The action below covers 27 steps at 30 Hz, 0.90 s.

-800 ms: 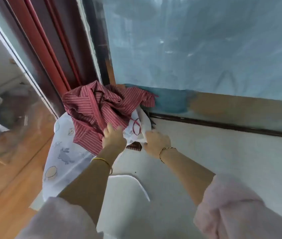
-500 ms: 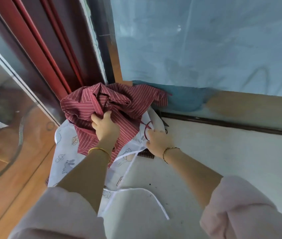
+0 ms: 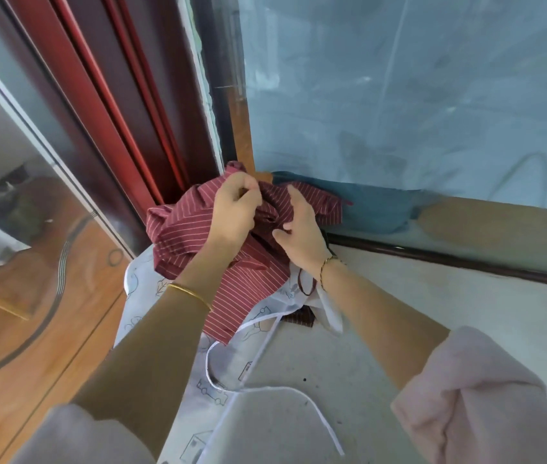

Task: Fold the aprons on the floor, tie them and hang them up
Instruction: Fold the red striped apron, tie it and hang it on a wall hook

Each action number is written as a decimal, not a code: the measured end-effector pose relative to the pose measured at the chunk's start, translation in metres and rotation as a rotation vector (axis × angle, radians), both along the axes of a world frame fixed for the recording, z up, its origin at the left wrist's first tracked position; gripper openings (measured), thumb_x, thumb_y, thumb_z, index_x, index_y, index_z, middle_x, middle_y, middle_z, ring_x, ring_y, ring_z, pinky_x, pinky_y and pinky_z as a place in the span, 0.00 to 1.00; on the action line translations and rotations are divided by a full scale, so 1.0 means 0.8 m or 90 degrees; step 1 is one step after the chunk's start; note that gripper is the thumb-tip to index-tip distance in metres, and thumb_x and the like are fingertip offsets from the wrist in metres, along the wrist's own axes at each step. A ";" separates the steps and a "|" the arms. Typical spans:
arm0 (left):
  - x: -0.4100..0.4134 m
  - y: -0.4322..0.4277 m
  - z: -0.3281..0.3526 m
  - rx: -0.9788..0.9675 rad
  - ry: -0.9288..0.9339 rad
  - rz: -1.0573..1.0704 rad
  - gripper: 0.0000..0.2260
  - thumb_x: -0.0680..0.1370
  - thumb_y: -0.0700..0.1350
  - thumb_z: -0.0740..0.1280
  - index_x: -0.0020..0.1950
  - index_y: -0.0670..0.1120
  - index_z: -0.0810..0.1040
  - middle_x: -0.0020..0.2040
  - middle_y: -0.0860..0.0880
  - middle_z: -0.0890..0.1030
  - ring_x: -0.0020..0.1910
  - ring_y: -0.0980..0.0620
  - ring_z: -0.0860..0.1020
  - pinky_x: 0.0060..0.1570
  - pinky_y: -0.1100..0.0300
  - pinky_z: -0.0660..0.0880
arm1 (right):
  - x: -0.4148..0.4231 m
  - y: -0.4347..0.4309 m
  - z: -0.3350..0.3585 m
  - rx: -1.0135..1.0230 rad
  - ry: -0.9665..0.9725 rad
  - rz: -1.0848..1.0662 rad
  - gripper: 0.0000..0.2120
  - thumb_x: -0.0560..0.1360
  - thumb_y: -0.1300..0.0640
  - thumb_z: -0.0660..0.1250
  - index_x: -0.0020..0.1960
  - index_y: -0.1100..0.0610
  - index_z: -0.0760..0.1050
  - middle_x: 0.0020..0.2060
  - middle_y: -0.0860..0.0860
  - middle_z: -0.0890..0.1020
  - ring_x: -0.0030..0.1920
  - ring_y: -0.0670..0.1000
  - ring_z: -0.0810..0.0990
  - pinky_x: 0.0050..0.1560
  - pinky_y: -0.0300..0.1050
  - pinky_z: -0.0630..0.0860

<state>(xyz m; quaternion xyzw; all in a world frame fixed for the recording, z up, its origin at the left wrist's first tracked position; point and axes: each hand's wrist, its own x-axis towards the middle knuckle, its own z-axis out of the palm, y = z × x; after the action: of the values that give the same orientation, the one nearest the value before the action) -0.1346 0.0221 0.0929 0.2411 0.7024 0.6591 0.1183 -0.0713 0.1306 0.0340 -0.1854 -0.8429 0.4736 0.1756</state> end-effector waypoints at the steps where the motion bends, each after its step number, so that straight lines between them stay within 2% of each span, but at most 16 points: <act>1: 0.003 -0.007 0.009 -0.002 -0.019 -0.065 0.10 0.71 0.30 0.55 0.35 0.44 0.66 0.27 0.48 0.63 0.22 0.56 0.58 0.22 0.64 0.55 | -0.003 0.000 0.006 0.012 0.022 0.003 0.39 0.75 0.63 0.67 0.77 0.48 0.48 0.75 0.53 0.54 0.59 0.53 0.77 0.58 0.49 0.77; 3: 0.011 -0.026 0.025 -0.032 -0.065 -0.207 0.06 0.68 0.32 0.56 0.36 0.42 0.67 0.25 0.47 0.62 0.21 0.54 0.55 0.22 0.66 0.51 | -0.010 -0.002 0.016 0.056 0.046 0.034 0.40 0.75 0.61 0.68 0.77 0.46 0.46 0.76 0.52 0.51 0.59 0.51 0.77 0.56 0.44 0.77; 5: 0.018 -0.047 0.036 -0.087 -0.104 -0.327 0.05 0.66 0.33 0.56 0.36 0.42 0.68 0.22 0.49 0.62 0.20 0.55 0.54 0.22 0.66 0.52 | -0.020 -0.011 0.022 0.103 0.053 0.089 0.38 0.76 0.58 0.67 0.77 0.46 0.48 0.76 0.52 0.51 0.67 0.47 0.68 0.59 0.38 0.71; 7: 0.023 -0.064 0.041 -0.123 -0.119 -0.355 0.06 0.69 0.32 0.57 0.38 0.42 0.69 0.22 0.51 0.64 0.20 0.56 0.55 0.21 0.66 0.53 | -0.029 -0.023 0.026 0.178 0.048 0.129 0.27 0.77 0.57 0.64 0.74 0.47 0.59 0.74 0.52 0.59 0.67 0.45 0.65 0.62 0.40 0.69; 8: 0.025 -0.068 0.041 -0.145 -0.108 -0.315 0.07 0.71 0.31 0.58 0.41 0.43 0.69 0.24 0.50 0.66 0.20 0.56 0.57 0.21 0.65 0.55 | -0.033 -0.025 0.025 0.211 0.053 0.122 0.20 0.78 0.58 0.62 0.69 0.50 0.67 0.70 0.53 0.66 0.66 0.47 0.69 0.63 0.46 0.71; 10: 0.025 -0.078 0.035 -0.238 0.007 -0.142 0.09 0.75 0.33 0.62 0.50 0.45 0.70 0.32 0.49 0.71 0.25 0.55 0.67 0.23 0.61 0.65 | -0.031 -0.030 0.029 0.197 0.076 0.058 0.12 0.78 0.60 0.60 0.60 0.58 0.75 0.57 0.55 0.79 0.55 0.53 0.78 0.56 0.53 0.77; 12: 0.022 -0.092 0.019 -0.402 0.192 0.034 0.20 0.74 0.42 0.69 0.62 0.47 0.65 0.44 0.52 0.74 0.40 0.52 0.76 0.39 0.59 0.75 | -0.025 -0.032 0.035 0.142 0.095 -0.008 0.11 0.80 0.60 0.58 0.58 0.60 0.75 0.47 0.55 0.83 0.46 0.54 0.82 0.49 0.54 0.80; 13: 0.020 -0.099 0.010 -0.486 0.241 0.072 0.27 0.72 0.47 0.71 0.67 0.48 0.62 0.50 0.51 0.75 0.47 0.50 0.77 0.46 0.55 0.76 | -0.021 -0.031 0.038 0.127 0.108 -0.030 0.11 0.80 0.60 0.57 0.57 0.60 0.75 0.46 0.55 0.83 0.44 0.54 0.82 0.47 0.54 0.80; 14: 0.021 -0.104 0.001 -0.551 0.262 0.094 0.32 0.71 0.51 0.72 0.69 0.49 0.60 0.57 0.49 0.73 0.53 0.48 0.76 0.50 0.52 0.76 | -0.019 -0.030 0.040 0.111 0.124 -0.045 0.11 0.80 0.60 0.56 0.57 0.59 0.75 0.45 0.55 0.83 0.43 0.55 0.82 0.46 0.54 0.81; 16: 0.023 -0.106 -0.014 -0.611 0.273 0.141 0.33 0.70 0.55 0.72 0.69 0.48 0.61 0.63 0.46 0.70 0.56 0.44 0.75 0.50 0.48 0.76 | -0.010 -0.029 0.045 0.069 0.157 -0.068 0.10 0.80 0.61 0.55 0.56 0.59 0.74 0.46 0.55 0.82 0.43 0.55 0.83 0.46 0.55 0.81; 19: 0.028 -0.097 -0.025 -0.628 0.311 0.233 0.23 0.74 0.52 0.68 0.64 0.46 0.66 0.60 0.44 0.70 0.53 0.42 0.76 0.41 0.51 0.74 | 0.007 -0.026 0.052 0.013 0.203 -0.118 0.10 0.79 0.64 0.55 0.55 0.59 0.72 0.49 0.56 0.80 0.45 0.54 0.82 0.49 0.51 0.81; 21: 0.030 -0.091 -0.025 -0.621 0.367 0.278 0.16 0.76 0.45 0.65 0.62 0.44 0.70 0.60 0.43 0.70 0.56 0.41 0.72 0.45 0.50 0.72 | 0.028 -0.018 0.058 0.044 0.224 -0.177 0.11 0.78 0.67 0.56 0.57 0.63 0.72 0.52 0.58 0.78 0.50 0.51 0.78 0.56 0.41 0.75; 22: 0.031 -0.086 -0.024 -0.613 0.396 0.289 0.15 0.76 0.42 0.65 0.62 0.44 0.71 0.60 0.43 0.71 0.58 0.41 0.70 0.50 0.49 0.71 | 0.039 -0.011 0.061 0.061 0.223 -0.212 0.12 0.77 0.68 0.57 0.58 0.65 0.73 0.53 0.58 0.77 0.52 0.49 0.75 0.56 0.35 0.70; 24: 0.035 -0.070 -0.017 -0.544 0.383 0.259 0.14 0.76 0.38 0.62 0.61 0.44 0.72 0.59 0.43 0.75 0.58 0.42 0.71 0.55 0.49 0.69 | 0.061 0.006 0.062 0.090 0.223 -0.274 0.11 0.75 0.69 0.60 0.56 0.66 0.73 0.53 0.58 0.75 0.52 0.49 0.72 0.54 0.32 0.66; 27: 0.059 -0.035 -0.010 -0.438 0.284 0.145 0.12 0.78 0.37 0.58 0.60 0.44 0.70 0.53 0.43 0.79 0.52 0.41 0.77 0.52 0.51 0.73 | 0.099 0.042 0.052 0.171 0.228 -0.341 0.07 0.71 0.67 0.66 0.49 0.63 0.75 0.48 0.55 0.75 0.48 0.44 0.68 0.51 0.33 0.70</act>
<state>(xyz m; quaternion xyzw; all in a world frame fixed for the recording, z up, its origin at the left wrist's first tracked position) -0.0875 -0.0062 0.0851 0.2453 0.9121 0.3266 -0.0362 0.0076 0.1638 0.0752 -0.2892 -0.7749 0.3204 0.4618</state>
